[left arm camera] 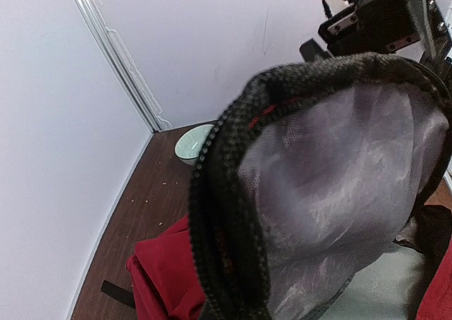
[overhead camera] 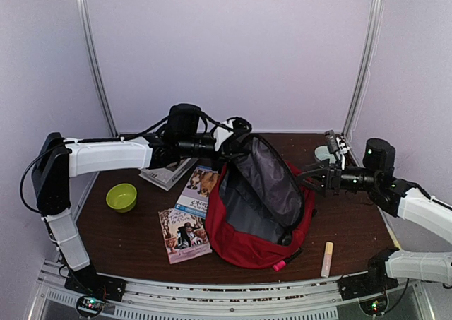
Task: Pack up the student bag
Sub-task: Pass from the right arm to the left, then pass from the left arm to the right
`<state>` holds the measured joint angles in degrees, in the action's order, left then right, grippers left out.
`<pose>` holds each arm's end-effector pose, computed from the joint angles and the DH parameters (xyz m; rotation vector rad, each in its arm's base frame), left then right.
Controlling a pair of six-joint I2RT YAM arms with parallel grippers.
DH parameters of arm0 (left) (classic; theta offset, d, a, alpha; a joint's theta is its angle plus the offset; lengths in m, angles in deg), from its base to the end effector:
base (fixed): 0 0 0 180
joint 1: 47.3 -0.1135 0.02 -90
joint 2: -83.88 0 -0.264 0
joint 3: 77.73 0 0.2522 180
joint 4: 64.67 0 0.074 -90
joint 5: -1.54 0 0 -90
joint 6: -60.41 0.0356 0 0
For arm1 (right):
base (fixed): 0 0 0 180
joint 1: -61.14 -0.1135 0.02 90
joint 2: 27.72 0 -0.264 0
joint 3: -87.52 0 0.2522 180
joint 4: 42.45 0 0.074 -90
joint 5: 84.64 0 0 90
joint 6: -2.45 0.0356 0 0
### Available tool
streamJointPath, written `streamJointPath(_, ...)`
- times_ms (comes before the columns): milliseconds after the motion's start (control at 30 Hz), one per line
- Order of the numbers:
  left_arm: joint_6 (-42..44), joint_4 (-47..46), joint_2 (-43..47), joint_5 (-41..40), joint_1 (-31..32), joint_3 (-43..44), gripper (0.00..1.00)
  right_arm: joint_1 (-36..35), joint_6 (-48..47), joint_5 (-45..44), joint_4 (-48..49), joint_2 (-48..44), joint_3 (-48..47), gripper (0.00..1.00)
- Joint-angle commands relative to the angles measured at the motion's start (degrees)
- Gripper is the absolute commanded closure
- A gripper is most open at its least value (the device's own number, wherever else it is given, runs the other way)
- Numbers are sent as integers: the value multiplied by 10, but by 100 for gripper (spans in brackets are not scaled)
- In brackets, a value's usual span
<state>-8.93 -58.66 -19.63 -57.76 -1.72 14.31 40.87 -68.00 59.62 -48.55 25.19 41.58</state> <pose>0.2870 -0.3189 0.2886 1.3383 1.3616 -0.7979 0.1809 0.0976 0.2720 -0.7290 1.7592 1.3269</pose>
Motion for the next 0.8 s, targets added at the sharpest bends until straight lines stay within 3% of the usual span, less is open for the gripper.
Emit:
streamJointPath(0,-17,-55,16,-21,-3,2,100,-1,58,91,129,-11,12,0)
streamJointPath(100,-24,-58,16,-21,-4,3,100,-3,68,66,119,-3,21,0)
streamJointPath(233,-26,-62,13,-23,-4,2,100,-23,94,9,184,-25,72,1)
streamJointPath(333,-27,-62,12,-26,-6,2,100,-25,11,-109,48,-25,53,4)
streamJointPath(433,-31,-60,16,-29,-6,1,100,-24,-29,-115,8,1,34,9)
streamJointPath(500,-32,-60,20,-31,-7,-6,100,-24,-35,-105,-2,23,19,30)
streamJointPath(533,-32,-61,23,-34,-7,-10,100,-24,-35,-102,0,33,12,45)
streamJointPath(600,-34,-62,28,-41,-8,-18,100,-24,-39,-117,-3,54,-10,86)
streamJointPath(633,-36,-66,31,-46,-9,-22,100,-24,-48,-132,-14,65,-29,95)
streamJointPath(667,-39,-72,34,-53,-9,-27,100,-23,-62,-143,-38,77,-51,100)
streamJointPath(767,-41,-102,58,-79,-10,-49,100,-15,-92,-191,-74,118,-147,100)
